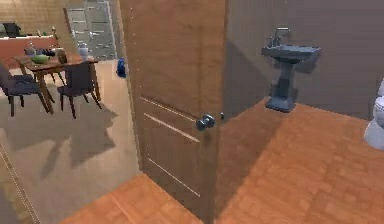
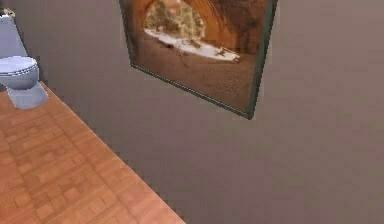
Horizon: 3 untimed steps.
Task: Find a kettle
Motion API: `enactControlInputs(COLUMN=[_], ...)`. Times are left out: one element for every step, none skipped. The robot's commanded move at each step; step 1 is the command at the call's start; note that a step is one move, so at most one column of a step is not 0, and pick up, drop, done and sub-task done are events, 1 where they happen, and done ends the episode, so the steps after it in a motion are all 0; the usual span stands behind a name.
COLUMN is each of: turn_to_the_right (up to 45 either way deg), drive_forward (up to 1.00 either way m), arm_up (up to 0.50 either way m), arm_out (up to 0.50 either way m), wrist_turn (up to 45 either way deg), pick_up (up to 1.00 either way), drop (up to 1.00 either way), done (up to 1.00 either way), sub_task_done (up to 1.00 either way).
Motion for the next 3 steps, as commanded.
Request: enactControlInputs(turn_to_the_right=[0.0,-36.0,0.0], drive_forward=[0.20,0.00,1.00], arm_up=[0.00,0.00,0.00], arm_out=[0.00,0.00,0.00], wrist_turn=[0.0,0.0,0.0], pick_up=[0.00,0.00,0.00], drop=[0.00,0.00,0.00], done=[0.00,0.00,0.00], sub_task_done=[0.00,0.00,0.00])
